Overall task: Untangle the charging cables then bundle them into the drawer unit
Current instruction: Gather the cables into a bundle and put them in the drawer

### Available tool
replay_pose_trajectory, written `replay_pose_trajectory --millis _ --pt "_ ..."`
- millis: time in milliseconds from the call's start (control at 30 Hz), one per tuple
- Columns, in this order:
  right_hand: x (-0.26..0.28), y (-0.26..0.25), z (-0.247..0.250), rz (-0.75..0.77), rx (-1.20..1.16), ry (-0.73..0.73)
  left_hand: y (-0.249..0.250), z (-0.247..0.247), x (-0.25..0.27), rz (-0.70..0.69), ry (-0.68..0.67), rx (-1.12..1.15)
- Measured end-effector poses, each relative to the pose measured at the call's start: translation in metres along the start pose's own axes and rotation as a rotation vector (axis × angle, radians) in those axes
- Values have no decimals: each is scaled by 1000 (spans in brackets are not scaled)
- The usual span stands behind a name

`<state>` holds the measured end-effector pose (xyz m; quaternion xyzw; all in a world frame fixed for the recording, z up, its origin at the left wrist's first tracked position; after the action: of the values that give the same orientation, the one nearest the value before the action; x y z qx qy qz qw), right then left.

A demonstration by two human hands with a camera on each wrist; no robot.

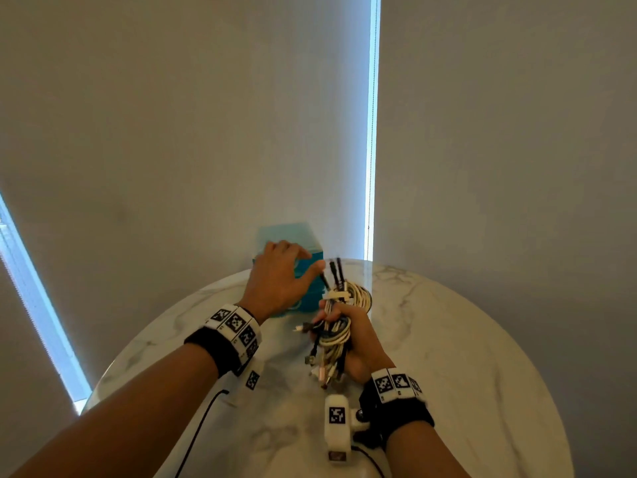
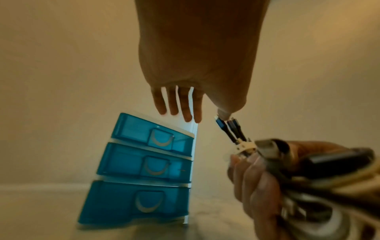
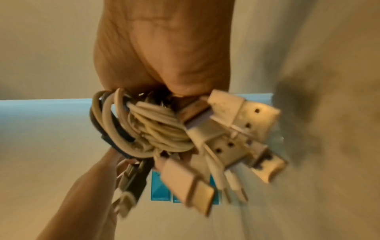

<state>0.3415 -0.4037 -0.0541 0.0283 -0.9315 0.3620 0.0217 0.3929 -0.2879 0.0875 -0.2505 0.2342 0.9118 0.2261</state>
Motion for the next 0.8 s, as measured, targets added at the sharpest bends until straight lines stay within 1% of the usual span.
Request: replay_pose_trajectory --millis 33,67,167,267,433,500,600,667,733,800 --pt "-5 1 0 19 -58 0 -7 1 -2 2 37 -183" --pt "-10 1 1 34 -101 10 -13 1 -4 11 46 -313" --pt "-29 4 5 73 -241 8 -27 -8 -9 18 -48 -530" --pt "-47 8 7 88 -327 21 -26 -15 -15 -2 -80 -596" --pt "-60 8 3 81 -237 15 -26 -22 -17 -49 -67 -640" --pt "-60 7 3 91 -225 20 -27 -19 -16 -50 -49 -598" --pt "-59 6 6 102 -236 20 -22 -8 -12 -8 -13 -413" --pt "-58 4 4 107 -249 -15 -15 -1 -3 -15 12 -334" --pt "-56 4 4 111 -242 -33 -5 11 13 -64 76 -251" --pt "-57 6 7 99 -228 -21 1 29 30 -88 179 -115"
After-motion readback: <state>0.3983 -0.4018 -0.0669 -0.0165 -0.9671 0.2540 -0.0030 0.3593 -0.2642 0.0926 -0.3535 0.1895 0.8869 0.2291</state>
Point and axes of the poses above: each hand's wrist, its own x-axis away from the middle knuckle, its own z-axis out of the back of the hand, y = z × x, the point moved 9 cm from there along -x, towards the middle knuckle, and after that the axes turned 3 degrees about z, right-handed, at the moved point
